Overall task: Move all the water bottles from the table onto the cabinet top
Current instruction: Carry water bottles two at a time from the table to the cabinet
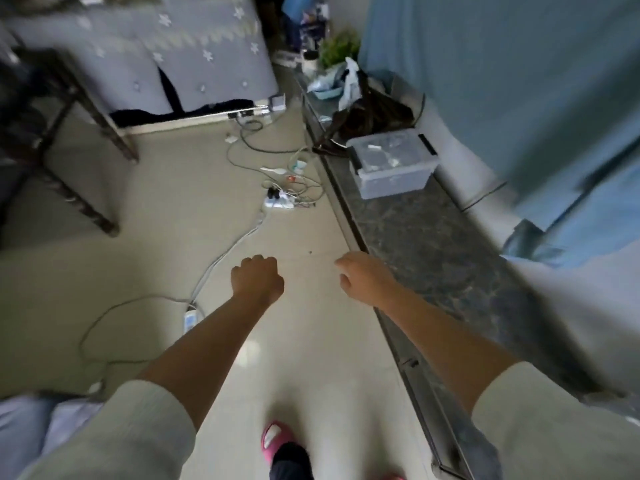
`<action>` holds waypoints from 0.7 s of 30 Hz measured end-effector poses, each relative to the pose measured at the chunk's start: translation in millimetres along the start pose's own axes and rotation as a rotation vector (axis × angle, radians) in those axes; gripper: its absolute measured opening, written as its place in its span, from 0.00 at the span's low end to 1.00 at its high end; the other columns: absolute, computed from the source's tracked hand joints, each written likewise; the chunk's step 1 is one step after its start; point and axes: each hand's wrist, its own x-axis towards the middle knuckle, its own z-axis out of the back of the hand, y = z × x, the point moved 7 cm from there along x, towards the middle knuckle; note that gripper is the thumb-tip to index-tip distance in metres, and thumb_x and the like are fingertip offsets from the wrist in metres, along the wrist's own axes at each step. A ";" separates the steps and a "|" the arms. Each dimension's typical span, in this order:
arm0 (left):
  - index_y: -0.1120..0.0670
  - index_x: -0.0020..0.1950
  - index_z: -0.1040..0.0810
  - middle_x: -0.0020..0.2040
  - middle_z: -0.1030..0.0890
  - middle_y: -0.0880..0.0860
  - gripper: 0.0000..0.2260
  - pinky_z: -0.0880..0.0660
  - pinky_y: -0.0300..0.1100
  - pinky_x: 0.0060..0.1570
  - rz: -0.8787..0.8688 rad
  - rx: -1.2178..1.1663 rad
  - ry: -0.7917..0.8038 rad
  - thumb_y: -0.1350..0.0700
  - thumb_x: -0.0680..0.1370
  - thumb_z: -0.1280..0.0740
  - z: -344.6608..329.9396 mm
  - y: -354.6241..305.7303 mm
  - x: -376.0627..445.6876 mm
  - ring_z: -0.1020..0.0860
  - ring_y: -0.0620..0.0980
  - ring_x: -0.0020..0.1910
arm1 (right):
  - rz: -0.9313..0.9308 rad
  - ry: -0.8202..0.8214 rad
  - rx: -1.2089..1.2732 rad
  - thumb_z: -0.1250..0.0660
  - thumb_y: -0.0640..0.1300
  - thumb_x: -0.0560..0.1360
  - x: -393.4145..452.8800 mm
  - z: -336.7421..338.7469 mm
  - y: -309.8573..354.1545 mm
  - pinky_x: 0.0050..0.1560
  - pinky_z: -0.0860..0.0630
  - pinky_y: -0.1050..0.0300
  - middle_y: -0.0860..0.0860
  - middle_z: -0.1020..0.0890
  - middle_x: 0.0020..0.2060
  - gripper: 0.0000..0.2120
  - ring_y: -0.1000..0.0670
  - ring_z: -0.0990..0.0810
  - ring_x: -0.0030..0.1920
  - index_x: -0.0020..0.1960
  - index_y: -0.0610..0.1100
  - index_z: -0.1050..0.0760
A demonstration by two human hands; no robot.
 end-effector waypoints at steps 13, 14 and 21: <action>0.55 0.67 0.29 0.66 0.27 0.56 0.17 0.32 0.46 0.64 0.224 -0.029 -0.016 0.56 0.78 0.42 67.9 267.7 76.6 0.30 0.55 0.67 | 0.136 0.023 -0.160 0.42 0.43 0.77 203.7 38.8 214.5 0.60 0.28 0.50 0.41 0.28 0.63 0.18 0.41 0.28 0.64 0.66 0.41 0.31; 0.55 0.67 0.29 0.66 0.27 0.56 0.17 0.32 0.46 0.64 0.242 -0.037 -0.024 0.56 0.79 0.42 74.5 285.4 85.4 0.30 0.55 0.67 | 0.144 0.019 -0.165 0.42 0.42 0.77 221.1 43.1 228.3 0.59 0.28 0.50 0.41 0.27 0.63 0.18 0.41 0.28 0.64 0.65 0.40 0.31; 0.57 0.65 0.27 0.65 0.26 0.57 0.16 0.29 0.47 0.61 0.331 -0.094 -0.091 0.57 0.78 0.42 114.0 371.7 158.6 0.28 0.57 0.65 | 0.226 0.007 -0.127 0.41 0.43 0.77 341.2 72.0 288.3 0.66 0.31 0.49 0.42 0.30 0.66 0.22 0.41 0.31 0.67 0.70 0.43 0.34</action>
